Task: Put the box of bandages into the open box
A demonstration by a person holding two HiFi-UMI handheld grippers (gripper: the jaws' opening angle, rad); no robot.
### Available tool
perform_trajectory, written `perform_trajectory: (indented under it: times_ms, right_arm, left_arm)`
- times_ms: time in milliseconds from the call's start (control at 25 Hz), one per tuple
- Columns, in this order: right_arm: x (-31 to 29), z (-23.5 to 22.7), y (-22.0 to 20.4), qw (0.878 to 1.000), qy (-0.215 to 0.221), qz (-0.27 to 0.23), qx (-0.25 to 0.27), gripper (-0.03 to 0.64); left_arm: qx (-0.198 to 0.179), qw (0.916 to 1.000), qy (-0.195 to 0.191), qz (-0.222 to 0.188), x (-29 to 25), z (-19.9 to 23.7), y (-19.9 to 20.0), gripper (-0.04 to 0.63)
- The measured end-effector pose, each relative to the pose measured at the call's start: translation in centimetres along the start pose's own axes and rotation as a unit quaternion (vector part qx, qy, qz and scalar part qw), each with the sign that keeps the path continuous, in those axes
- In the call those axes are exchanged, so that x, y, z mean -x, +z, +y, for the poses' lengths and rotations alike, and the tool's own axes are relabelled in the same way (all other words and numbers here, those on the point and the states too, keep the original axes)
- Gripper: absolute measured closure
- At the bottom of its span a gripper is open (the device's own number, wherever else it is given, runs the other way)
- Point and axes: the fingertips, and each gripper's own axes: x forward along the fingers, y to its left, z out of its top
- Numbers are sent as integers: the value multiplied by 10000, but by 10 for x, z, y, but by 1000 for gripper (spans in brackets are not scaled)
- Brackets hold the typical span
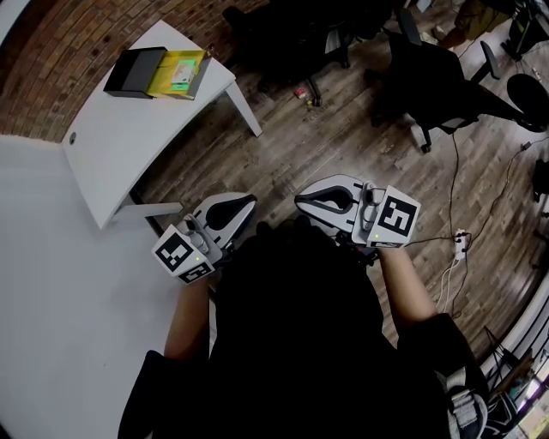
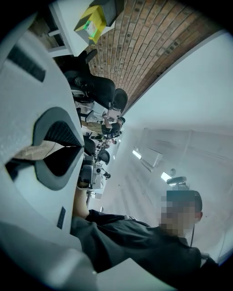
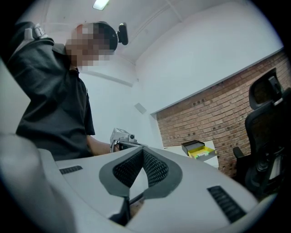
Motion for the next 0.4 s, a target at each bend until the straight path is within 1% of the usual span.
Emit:
perform_trajectory:
  times_ms: [120,400]
  right_arm:
    - [-2,2,1,10000,55,-28,-41,612]
    - [-7,5,-4,9999,108,71,-16,612]
  left_arm:
    - [69,10000,5,-13,1,-2,-2,578]
    - [44,10000,75,-44,6,0,-4,578]
